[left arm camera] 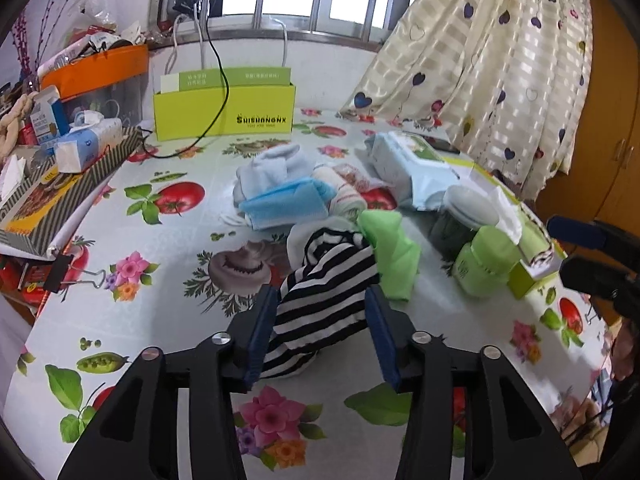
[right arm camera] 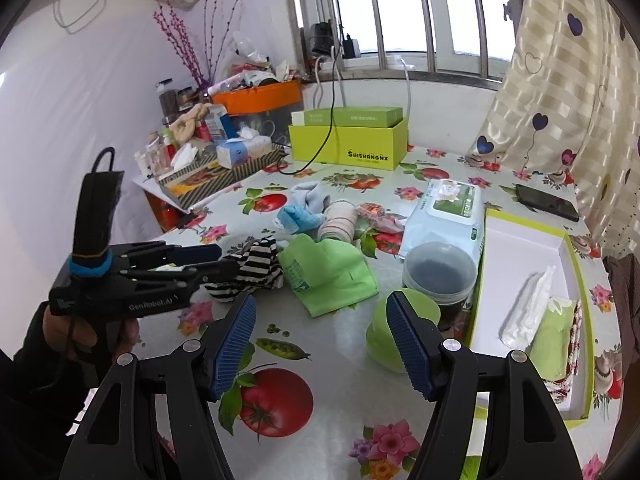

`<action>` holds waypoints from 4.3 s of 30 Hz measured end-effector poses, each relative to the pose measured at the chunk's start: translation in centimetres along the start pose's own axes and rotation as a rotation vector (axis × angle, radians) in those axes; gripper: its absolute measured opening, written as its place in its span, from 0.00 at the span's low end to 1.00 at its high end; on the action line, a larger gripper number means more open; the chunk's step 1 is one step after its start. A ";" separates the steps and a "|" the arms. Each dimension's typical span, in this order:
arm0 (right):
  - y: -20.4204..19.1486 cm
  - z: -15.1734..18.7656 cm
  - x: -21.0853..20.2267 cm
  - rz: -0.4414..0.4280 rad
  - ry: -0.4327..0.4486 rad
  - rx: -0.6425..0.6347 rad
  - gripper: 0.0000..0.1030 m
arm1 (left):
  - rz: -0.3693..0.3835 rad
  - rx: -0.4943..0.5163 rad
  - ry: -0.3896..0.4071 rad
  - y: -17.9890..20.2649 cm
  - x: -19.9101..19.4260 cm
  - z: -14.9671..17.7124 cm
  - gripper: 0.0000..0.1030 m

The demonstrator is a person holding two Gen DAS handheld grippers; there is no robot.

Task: Organize soft objects
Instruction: 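Grasp the black-and-white striped sock with the left tool, then grasp the white fuzzy sock with the right tool while the left tool lifts the striped sock, then carry the striped sock and white sock with both tools to the box lid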

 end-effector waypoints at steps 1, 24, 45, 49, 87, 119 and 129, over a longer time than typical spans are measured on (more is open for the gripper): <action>0.0 0.0 0.2 -0.002 -0.004 -0.001 0.66 | -0.001 0.005 -0.007 -0.1 0.3 0.1 0.46; -1.6 -1.5 3.9 -0.025 -0.066 -0.033 0.66 | 0.024 -0.066 -0.005 -2.8 -0.2 0.7 0.08; -2.2 -3.4 12.1 0.045 -0.271 -0.172 0.59 | -0.023 -0.202 0.075 -8.1 -2.4 -0.2 0.08; -4.9 -3.5 11.8 -0.043 -0.246 -0.199 0.59 | -0.040 -0.238 0.105 -9.3 -3.0 -0.4 0.08; -6.8 -5.7 16.5 -0.037 -0.332 -0.467 0.11 | -0.004 -0.280 0.144 -10.6 -3.9 -1.0 0.08; -2.3 -5.8 0.1 -0.043 0.084 -0.162 0.11 | 0.125 -0.080 0.193 2.3 -6.5 -4.2 0.08; 0.9 -5.1 -2.8 0.015 0.133 -0.106 0.11 | 0.165 -0.029 0.189 5.7 -6.2 -5.3 0.08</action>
Point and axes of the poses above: each gripper's, at about its wrist camera, not at the fingertips, and x roughly the way its jaws point, y to its right, z to its underside, the point moved 4 cm from there along x, roughly the way its jaws point, and after that the axes turned 9 degrees about -x, right-handed, at the moved point
